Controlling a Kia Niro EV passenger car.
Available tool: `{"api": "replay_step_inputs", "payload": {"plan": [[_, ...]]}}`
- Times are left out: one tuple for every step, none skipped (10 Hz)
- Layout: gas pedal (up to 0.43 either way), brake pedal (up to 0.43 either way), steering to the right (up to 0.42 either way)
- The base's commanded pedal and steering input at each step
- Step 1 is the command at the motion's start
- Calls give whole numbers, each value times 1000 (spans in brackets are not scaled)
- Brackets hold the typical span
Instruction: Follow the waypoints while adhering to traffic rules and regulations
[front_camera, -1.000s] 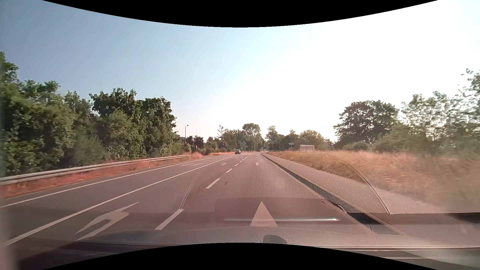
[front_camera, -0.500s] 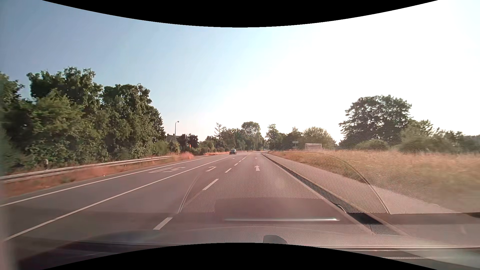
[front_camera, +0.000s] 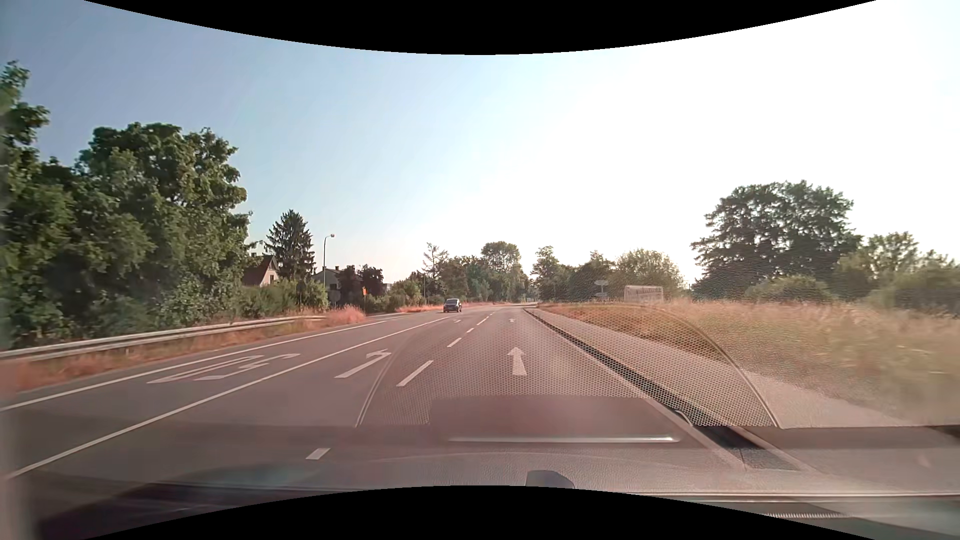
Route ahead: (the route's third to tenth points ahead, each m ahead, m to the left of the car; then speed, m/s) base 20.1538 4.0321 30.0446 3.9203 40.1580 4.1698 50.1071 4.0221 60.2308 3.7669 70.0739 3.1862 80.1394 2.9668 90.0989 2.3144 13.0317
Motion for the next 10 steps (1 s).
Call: {"api": "replay_step_inputs", "payload": {"plan": [[28, 0, -2], [28, 0, -2], [28, 0, -3], [28, 0, -3], [28, 0, -3], [28, 0, -4], [28, 0, -4], [28, 0, -4], [28, 0, -4], [28, 0, -5]]}}
